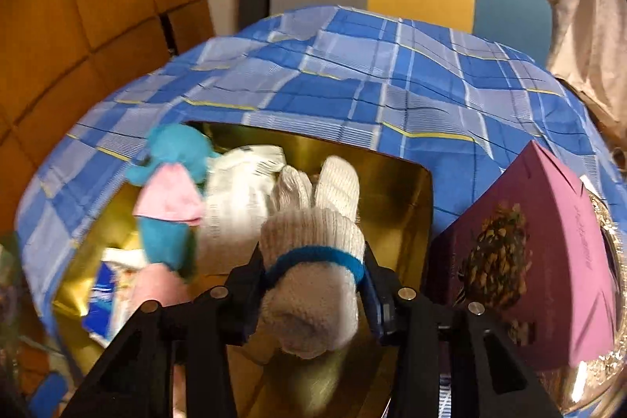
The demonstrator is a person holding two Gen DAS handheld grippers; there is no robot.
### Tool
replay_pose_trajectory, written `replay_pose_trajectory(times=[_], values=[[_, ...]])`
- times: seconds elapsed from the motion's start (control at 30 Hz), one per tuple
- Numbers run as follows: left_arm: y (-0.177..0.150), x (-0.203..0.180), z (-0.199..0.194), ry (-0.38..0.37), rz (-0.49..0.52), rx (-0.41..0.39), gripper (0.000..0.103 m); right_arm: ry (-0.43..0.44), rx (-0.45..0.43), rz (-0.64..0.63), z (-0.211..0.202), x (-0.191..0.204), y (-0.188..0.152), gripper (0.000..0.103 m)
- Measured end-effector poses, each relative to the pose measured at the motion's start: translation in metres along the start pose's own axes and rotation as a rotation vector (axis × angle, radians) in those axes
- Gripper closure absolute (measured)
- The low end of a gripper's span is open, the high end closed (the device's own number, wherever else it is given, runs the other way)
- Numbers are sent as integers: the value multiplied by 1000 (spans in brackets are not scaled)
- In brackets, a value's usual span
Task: Organize soft objects
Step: 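Lower the white glove with the right tool into the gold tray and open it, then withdraw both tools from the tray toward the red fuzzy item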
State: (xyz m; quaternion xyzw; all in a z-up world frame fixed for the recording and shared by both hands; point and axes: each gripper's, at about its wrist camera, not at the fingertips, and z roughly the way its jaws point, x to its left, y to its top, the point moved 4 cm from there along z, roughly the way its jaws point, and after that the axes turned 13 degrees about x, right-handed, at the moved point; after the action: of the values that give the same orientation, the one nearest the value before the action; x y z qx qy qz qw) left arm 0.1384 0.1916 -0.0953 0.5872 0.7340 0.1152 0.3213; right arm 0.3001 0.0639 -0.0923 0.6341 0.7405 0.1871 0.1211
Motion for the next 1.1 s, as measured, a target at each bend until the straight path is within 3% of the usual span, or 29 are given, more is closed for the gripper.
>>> replay_pose_trajectory(times=[0.1, 0.2, 0.7, 0.93, 1.1], values=[[0, 0, 2, -4, -1, 7, 55, 5, 39, 12, 10, -2, -3, 50], [-2, -1, 5, -6, -2, 14, 55, 26, 25, 14, 4, -3, -8, 43], [-12, -18, 11, -38, 52, 53, 55, 220, -148, 17, -93, -12, -51, 40], [-22, -40, 14, -69, 120, 80, 55, 195, -246, -21, -140, -39, -87, 38], [-32, -62, 14, -98, 188, 99, 55, 175, -253, 29, -153, -72, -108, 38]])
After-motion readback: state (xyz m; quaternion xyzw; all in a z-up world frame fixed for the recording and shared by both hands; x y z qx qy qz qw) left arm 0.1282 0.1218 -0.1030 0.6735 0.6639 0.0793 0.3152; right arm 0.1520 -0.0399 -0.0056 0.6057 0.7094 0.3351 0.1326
